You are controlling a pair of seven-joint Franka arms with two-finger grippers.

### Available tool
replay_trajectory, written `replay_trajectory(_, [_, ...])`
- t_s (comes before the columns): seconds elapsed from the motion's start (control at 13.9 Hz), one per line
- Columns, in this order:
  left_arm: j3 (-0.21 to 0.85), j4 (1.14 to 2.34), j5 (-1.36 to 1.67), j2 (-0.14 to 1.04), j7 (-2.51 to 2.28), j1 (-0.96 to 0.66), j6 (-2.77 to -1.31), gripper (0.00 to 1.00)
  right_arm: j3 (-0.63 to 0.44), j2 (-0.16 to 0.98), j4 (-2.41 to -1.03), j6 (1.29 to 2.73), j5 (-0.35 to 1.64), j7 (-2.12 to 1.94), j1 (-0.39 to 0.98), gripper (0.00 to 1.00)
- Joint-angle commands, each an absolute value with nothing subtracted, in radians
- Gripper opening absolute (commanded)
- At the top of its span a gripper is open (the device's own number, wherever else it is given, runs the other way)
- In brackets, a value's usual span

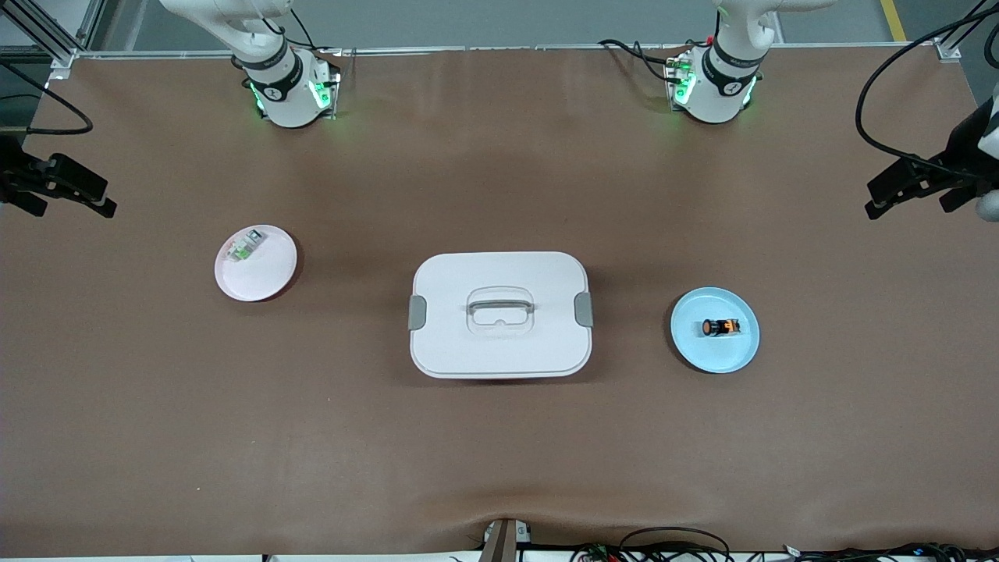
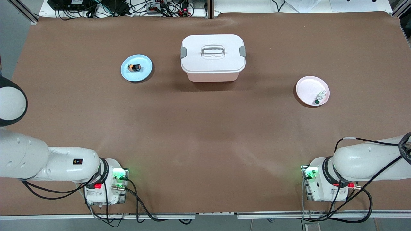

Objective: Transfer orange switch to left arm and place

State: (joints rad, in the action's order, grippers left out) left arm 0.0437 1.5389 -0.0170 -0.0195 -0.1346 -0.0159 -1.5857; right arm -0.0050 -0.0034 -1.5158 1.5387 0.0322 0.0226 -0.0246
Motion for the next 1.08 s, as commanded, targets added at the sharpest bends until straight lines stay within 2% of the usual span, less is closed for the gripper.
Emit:
replay_trajectory(0.0, [0.023,1.577,0.005,-0.063,-0.118,-0.034,-1.582,1.00,0.002,-0.018,-1.519,1.525,0.021,0.011,-0.031,1.00])
replay_trajectory(1.01, [0.032,1.571,0.003,-0.049,-0.120,-0.031,-1.582,1.00,0.000,-0.018,-1.519,1.523,-0.005,-0.023,-0.022,1.00])
